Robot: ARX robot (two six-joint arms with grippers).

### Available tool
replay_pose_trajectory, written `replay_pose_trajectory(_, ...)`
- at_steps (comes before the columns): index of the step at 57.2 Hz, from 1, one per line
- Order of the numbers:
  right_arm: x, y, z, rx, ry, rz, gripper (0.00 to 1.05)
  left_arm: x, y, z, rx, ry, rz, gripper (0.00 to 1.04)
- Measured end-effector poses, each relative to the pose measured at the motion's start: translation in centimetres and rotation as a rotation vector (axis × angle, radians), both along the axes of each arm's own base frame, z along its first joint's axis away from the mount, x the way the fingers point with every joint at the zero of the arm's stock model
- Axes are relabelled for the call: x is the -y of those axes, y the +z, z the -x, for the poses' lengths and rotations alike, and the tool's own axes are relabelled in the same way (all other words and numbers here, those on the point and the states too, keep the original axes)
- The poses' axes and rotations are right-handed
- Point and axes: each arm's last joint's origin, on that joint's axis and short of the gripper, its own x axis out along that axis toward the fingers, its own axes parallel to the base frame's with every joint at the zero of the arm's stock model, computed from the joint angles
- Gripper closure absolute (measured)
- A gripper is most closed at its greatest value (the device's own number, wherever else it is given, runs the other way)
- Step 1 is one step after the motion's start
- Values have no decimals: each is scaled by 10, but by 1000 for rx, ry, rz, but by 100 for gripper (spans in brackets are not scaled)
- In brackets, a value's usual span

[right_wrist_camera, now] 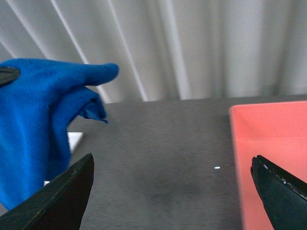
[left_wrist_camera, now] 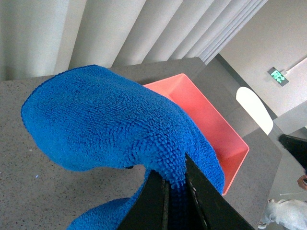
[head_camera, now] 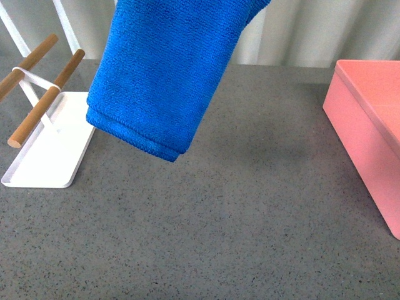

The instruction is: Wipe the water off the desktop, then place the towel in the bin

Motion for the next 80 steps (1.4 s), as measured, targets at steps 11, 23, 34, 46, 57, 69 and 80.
replay_pose_trajectory(11, -27, -18, -74, -192, 176, -325, 7, 0, 0, 0, 1, 2, 0, 101)
replay_pose_trajectory(23, -67, -34, -94, -219, 285, -429, 7, 0, 0, 0, 1, 1, 0, 101)
replay_pose_trajectory(34, -103, -43, -112, -223, 377, -444, 7, 0, 0, 0, 1, 4, -1, 101)
replay_pose_trajectory(46, -122, -31, -118, -162, 483, -451, 7, -1, 1, 0, 2, 5, -1, 101)
replay_pose_trajectory(57, -135, -29, -121, -161, 530, -436, 7, -1, 1, 0, 3, 9, -2, 101)
replay_pose_trajectory(69, -148, -30, -125, -141, 551, -406, 7, -4, 1, -1, 5, 19, -5, 101)
replay_pose_trajectory(80, -157, -27, -121, -98, 578, -409, 37, -4, 1, -1, 8, 23, -7, 101)
